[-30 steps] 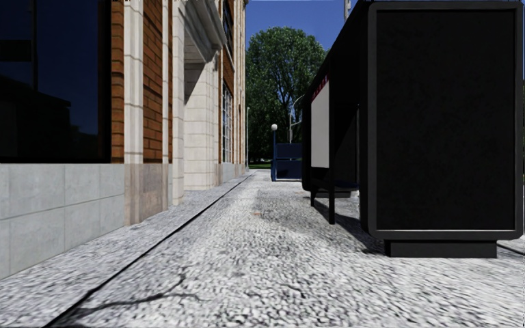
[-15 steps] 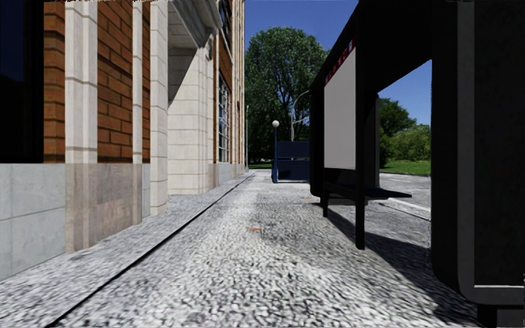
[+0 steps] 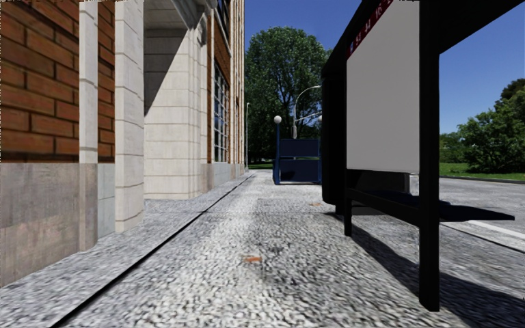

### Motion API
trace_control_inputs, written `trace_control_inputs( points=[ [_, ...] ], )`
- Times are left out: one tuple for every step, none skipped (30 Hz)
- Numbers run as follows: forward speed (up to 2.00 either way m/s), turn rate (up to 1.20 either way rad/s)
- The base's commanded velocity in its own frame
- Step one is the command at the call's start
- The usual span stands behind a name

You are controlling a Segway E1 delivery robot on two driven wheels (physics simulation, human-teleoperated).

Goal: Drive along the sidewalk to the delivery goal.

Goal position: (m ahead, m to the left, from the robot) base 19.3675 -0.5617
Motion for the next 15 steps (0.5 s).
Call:
trace_control_inputs(
  points=[
    [2.00, 0.12],
    [2.00, 0.12],
    [2.00, 0.12],
    [2.00, 0.12],
    [2.00, 0.12],
    [2.00, 0.12],
    [2.00, 0.12],
    [2.00, 0.12],
    [2.00, 0.12],
    [2.00, 0.12],
    [2.00, 0.16],
    [2.00, 0.16],
    [2.00, 0.18],
    [2.00, 0.19],
    [2.00, 0.19]
  ],
)
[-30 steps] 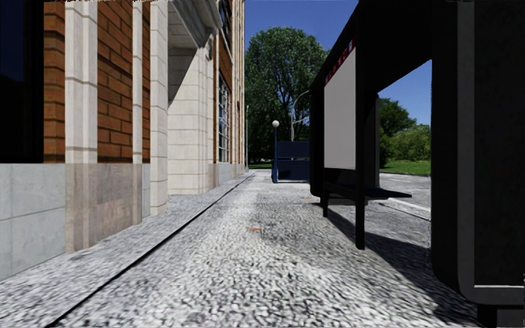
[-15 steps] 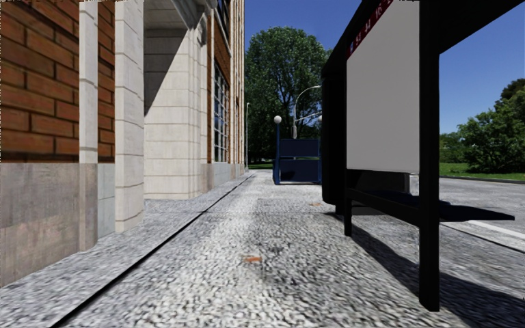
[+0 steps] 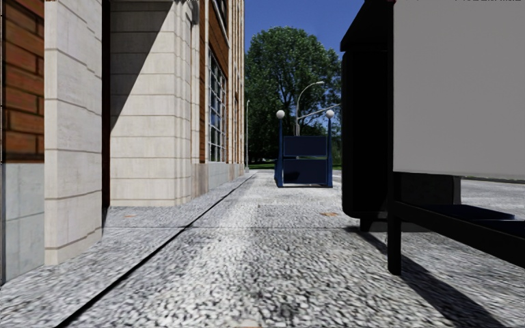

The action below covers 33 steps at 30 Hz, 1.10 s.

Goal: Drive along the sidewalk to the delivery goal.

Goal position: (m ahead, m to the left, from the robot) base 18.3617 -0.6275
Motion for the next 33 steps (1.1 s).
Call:
trace_control_inputs(
  points=[
    [2.00, 0.19],
    [2.00, 0.19],
    [2.00, 0.19],
    [2.00, 0.19],
    [2.00, 0.19],
    [2.00, 0.19],
    [2.00, 0.19],
    [2.00, 0.19],
    [2.00, 0.19],
    [2.00, 0.19],
    [2.00, 0.19],
    [2.00, 0.19],
    [2.00, 0.21],
    [2.00, 0.21],
    [2.00, 0.22],
    [2.00, 0.22],
    [2.00, 0.22],
    [2.00, 0.22],
    [2.00, 0.22],
    [2.00, 0.22],
    [2.00, 0.22],
    [2.00, 0.22],
    [2.00, 0.22],
    [2.00, 0.22],
    [2.00, 0.22],
    [2.00, 0.22],
    [2.00, 0.22],
    [2.00, 0.22],
    [2.00, 0.22],
    [2.00, 0.22],
    [2.00, 0.21],
    [2.00, 0.18],
    [2.00, 0.18]
  ],
)
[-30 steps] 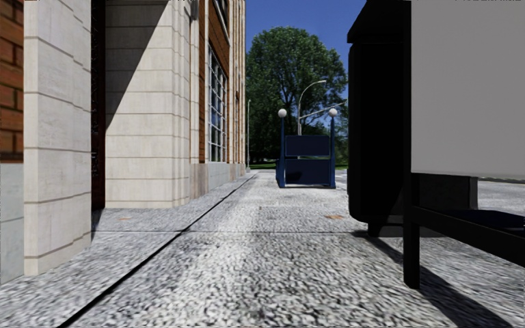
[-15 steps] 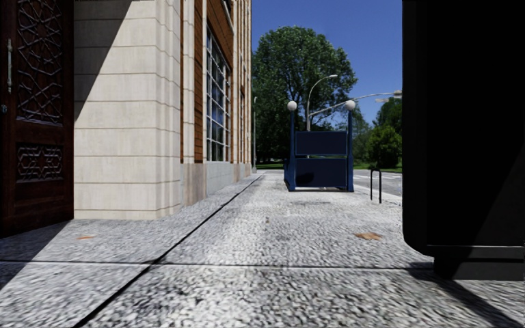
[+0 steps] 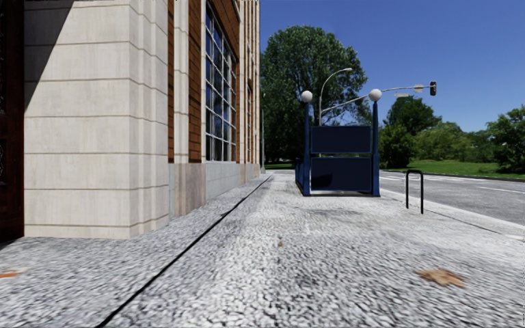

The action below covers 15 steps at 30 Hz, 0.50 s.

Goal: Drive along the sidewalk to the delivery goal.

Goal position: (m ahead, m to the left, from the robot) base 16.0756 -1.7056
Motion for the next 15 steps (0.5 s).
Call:
trace_control_inputs(
  points=[
    [2.00, 0.13],
    [2.00, 0.10],
    [2.00, 0.10],
    [2.00, 0.09],
    [2.00, 0.08],
    [2.00, 0.00],
    [2.00, 0.00],
    [2.00, 0.00],
    [2.00, 0.00],
    [2.00, 0.00],
    [2.00, 0.00],
    [2.00, 0.00],
    [2.00, 0.00],
    [2.00, 0.00],
    [2.00, 0.00]
  ],
)
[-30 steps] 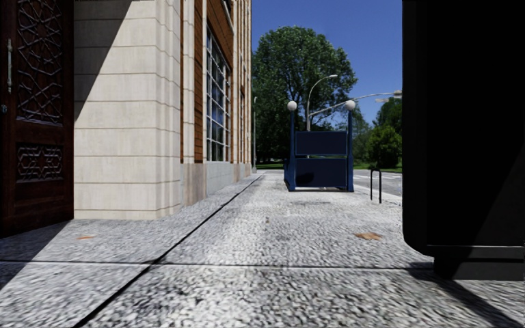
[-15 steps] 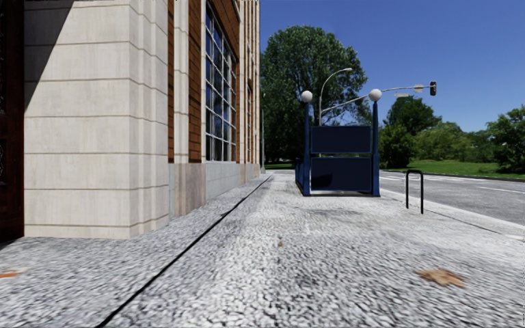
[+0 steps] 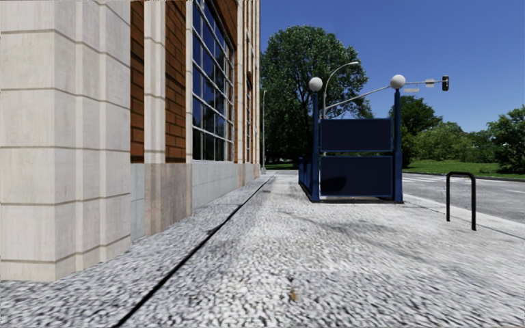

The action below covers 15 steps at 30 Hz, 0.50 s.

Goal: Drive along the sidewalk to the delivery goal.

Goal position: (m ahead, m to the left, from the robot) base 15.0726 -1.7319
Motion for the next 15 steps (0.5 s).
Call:
trace_control_inputs(
  points=[
    [2.00, 0.00],
    [2.00, 0.00],
    [2.00, 0.00],
    [2.00, 0.00],
    [2.00, 0.00],
    [2.00, 0.00],
    [2.00, 0.00],
    [2.00, 0.00],
    [2.00, 0.00],
    [2.00, 0.00],
    [2.00, 0.00],
    [2.00, 0.00],
    [2.00, 0.00],
    [2.00, 0.00],
    [2.00, 0.00]
  ],
)
